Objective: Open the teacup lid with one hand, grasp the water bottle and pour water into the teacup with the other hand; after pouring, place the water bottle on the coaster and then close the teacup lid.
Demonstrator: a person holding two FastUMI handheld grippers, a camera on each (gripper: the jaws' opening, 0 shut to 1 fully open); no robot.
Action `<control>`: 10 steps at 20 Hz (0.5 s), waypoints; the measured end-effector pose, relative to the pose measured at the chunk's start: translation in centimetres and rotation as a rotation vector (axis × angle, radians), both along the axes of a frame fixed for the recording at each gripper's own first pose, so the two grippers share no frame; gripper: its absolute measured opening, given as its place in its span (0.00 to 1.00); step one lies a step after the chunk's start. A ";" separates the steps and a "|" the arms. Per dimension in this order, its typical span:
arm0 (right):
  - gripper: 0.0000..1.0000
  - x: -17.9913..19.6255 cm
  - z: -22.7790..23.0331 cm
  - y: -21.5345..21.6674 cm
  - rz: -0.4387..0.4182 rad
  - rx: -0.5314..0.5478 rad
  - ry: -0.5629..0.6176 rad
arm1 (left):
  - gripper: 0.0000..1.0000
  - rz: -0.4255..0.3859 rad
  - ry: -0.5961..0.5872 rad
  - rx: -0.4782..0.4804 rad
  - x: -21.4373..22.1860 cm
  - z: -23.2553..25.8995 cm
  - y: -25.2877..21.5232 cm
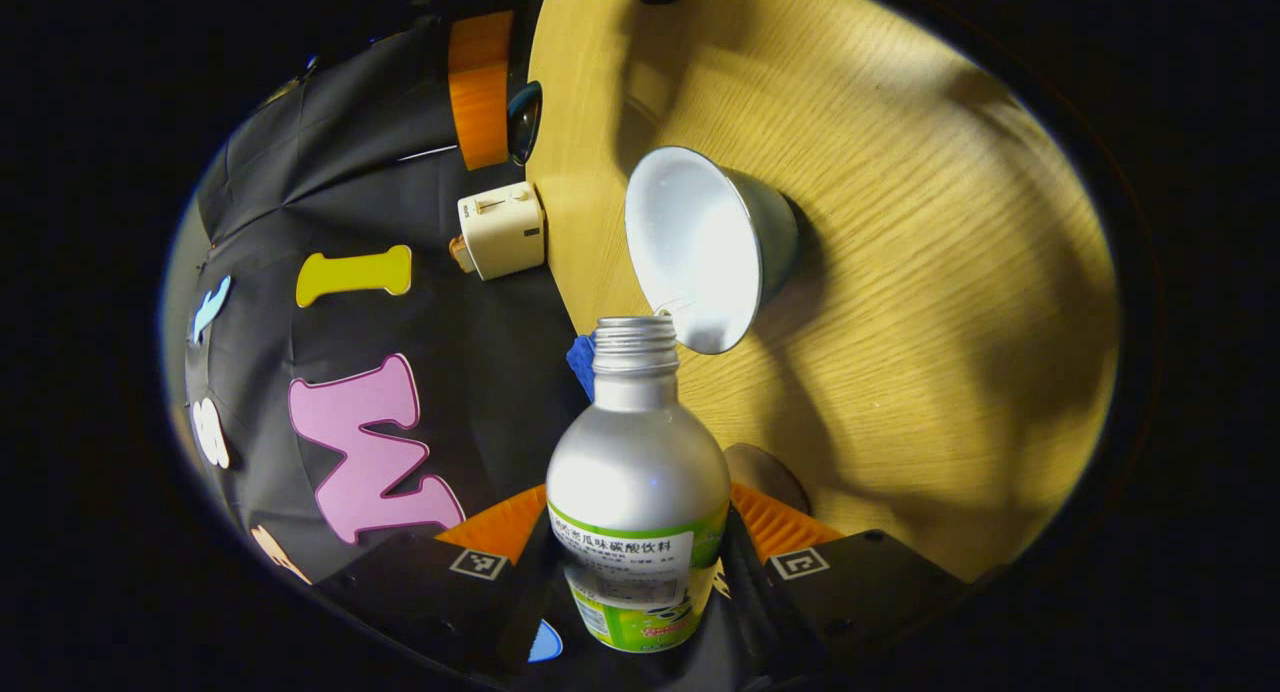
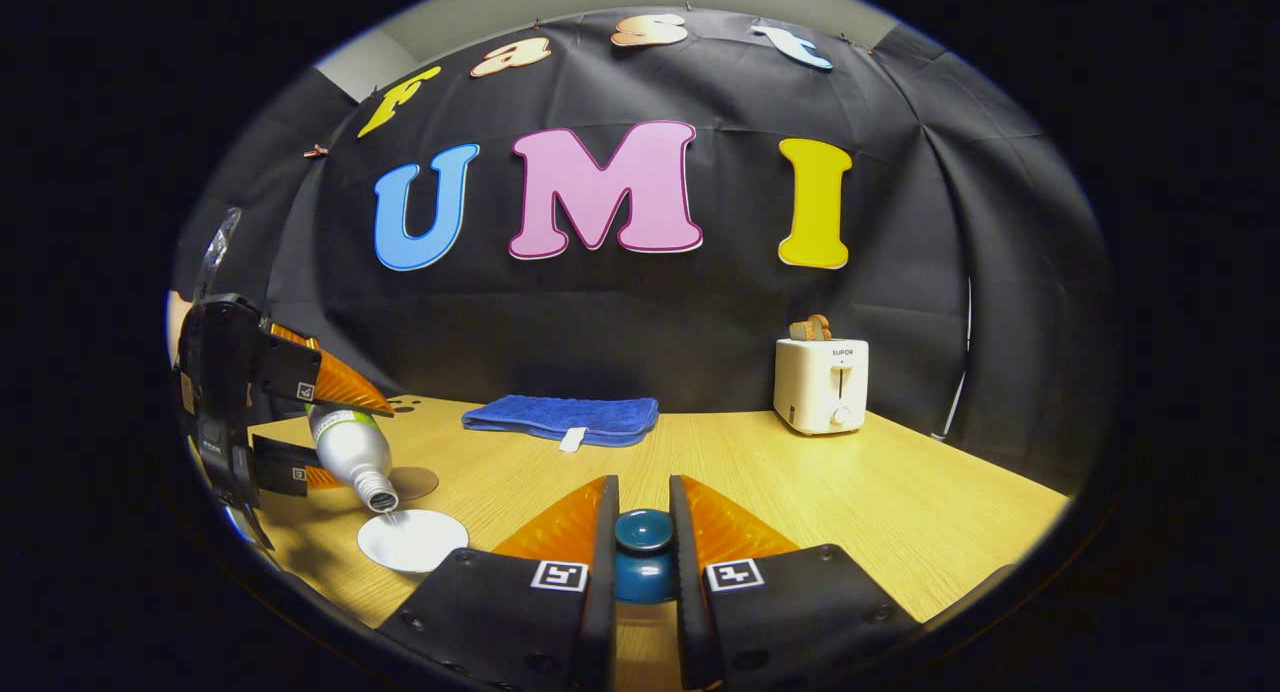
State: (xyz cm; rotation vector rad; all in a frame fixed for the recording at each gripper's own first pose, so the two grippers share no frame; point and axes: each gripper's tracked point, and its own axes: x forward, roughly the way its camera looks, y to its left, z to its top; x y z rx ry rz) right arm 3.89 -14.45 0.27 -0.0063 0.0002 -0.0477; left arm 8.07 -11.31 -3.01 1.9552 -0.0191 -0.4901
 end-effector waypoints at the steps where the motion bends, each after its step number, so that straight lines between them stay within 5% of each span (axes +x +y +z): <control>1: 0.28 0.0 0.0 0.0 0.000 0.000 0.000 | 0.82 -0.001 -0.004 0.005 -0.2 0.0 0.0; 10: 0.28 0.0 0.0 0.0 0.000 0.000 0.000 | 0.80 -0.010 -0.042 0.086 -0.1 -0.3 0.6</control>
